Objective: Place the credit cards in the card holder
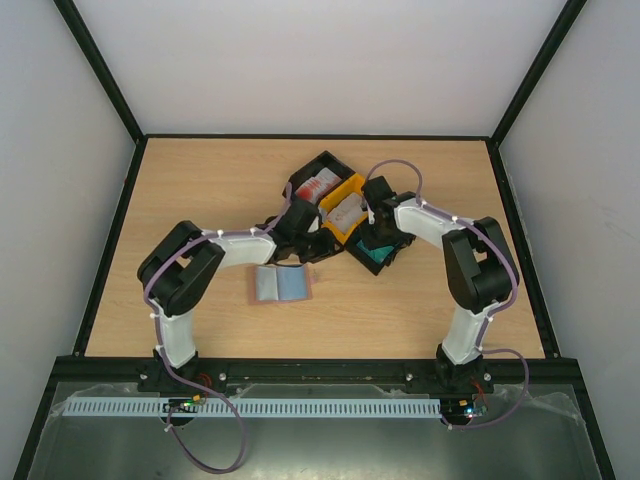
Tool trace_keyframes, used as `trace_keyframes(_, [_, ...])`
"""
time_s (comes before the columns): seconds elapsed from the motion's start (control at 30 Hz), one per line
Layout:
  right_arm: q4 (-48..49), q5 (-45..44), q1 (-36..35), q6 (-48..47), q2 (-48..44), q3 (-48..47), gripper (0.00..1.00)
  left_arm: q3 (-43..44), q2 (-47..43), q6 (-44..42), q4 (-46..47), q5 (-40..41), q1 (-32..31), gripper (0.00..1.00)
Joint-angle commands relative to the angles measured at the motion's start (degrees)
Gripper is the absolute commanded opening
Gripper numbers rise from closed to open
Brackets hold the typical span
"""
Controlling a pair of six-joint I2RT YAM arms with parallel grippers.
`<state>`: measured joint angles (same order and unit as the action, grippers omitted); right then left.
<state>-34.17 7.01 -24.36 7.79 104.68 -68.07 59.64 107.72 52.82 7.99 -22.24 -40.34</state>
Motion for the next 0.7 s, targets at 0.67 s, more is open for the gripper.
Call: trace_keyframes(0.67, [-6.61, 19.30, 0.15, 3.35, -6.48, 0.85, 0.16, 4.78, 6.88, 0.14, 0.44, 1.28, -1.94, 0.23])
